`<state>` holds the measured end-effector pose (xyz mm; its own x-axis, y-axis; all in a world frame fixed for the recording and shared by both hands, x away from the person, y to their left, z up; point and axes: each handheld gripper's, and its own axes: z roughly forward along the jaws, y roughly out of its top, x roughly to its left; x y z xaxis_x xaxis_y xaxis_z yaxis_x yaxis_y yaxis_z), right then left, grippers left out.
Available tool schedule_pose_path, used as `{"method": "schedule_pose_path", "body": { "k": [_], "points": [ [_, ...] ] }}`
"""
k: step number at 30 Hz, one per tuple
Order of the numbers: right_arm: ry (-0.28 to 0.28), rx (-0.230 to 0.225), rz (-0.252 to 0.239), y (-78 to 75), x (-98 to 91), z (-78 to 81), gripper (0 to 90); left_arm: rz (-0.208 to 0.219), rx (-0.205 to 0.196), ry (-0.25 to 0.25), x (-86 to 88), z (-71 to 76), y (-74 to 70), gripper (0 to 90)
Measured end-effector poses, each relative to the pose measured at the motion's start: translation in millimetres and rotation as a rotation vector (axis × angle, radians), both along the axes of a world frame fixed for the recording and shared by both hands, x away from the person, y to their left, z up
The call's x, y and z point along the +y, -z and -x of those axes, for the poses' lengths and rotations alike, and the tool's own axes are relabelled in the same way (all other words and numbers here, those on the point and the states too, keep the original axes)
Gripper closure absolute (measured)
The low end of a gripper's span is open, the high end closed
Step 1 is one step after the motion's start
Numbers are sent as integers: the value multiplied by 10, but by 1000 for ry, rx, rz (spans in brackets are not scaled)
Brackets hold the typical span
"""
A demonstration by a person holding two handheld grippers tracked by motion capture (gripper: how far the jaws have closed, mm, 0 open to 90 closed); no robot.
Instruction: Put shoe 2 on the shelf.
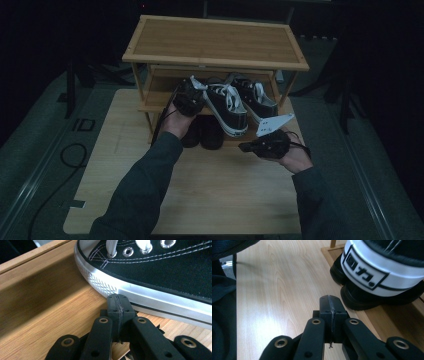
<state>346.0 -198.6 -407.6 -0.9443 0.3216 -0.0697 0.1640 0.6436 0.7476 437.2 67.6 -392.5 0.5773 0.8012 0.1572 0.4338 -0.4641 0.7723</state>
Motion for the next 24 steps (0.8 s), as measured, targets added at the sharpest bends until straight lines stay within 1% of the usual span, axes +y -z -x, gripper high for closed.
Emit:
{"method": "schedule_pose_path", "body": {
  "k": [1,3,5,6,10,13,14,19,24],
  "points": [
    [3,-2,-5,-9,6,2,898,-1,1,3,4,0,-1,900],
    [-4,-17,-32,-50,18,11,898,-3,18,17,28,-7,4,887],
    [-8,-25,-37,-81,28,14,899,7,32,21,52,-9,-4,887],
    [-6,-30,-40,-93,34,11,899,-4,30,21,57,-4,-10,889],
    [1,-41,-51,-128,28,-6,899,-11,31,19,88,-4,-12,889],
    [15,-44,-58,-157,-21,-16,899,-16,32,21,144,-9,-15,886],
    [18,-50,-59,-162,-36,-19,900,-27,36,27,163,-11,-21,884],
    [30,-56,-70,-182,-65,-27,900,-20,32,28,194,-10,-17,871],
    [29,-56,-70,-179,-61,-43,900,-25,34,30,294,-31,-22,861]
  ]
}}
